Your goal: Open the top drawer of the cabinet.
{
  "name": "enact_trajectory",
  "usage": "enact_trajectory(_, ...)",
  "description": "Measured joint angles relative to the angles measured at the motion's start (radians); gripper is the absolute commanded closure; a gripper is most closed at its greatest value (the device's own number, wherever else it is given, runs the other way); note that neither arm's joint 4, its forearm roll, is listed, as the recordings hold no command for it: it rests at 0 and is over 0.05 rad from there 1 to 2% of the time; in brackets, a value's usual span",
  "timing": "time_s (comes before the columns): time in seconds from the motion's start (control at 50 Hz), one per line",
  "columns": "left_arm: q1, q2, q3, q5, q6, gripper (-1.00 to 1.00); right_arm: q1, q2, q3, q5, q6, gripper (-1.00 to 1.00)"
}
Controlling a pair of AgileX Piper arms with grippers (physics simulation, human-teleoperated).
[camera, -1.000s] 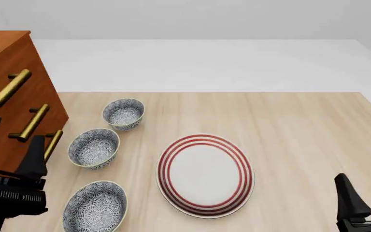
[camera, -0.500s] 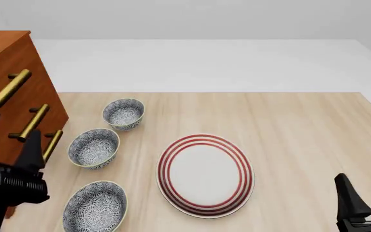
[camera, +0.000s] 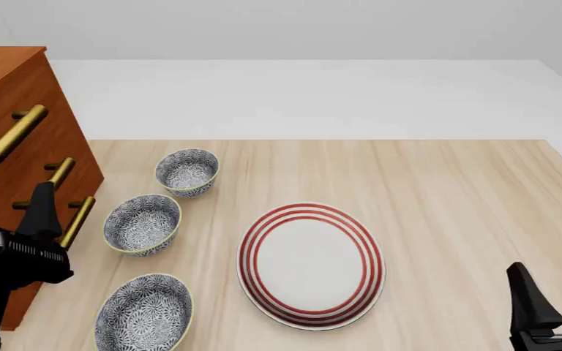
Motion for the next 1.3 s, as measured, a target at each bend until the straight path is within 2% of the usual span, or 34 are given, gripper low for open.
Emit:
enact_trajectory(0.62,0.040,0.121,-0.109,-0.001,0.044,-1.00,0.000,0.000,0.000,0.000,0.000,-1.00)
enact_trajectory(1.3,0.064,0.202,-0.168,-0.001,0.069,-1.00,0.000,0.000,0.000,0.000,0.000,-1.00)
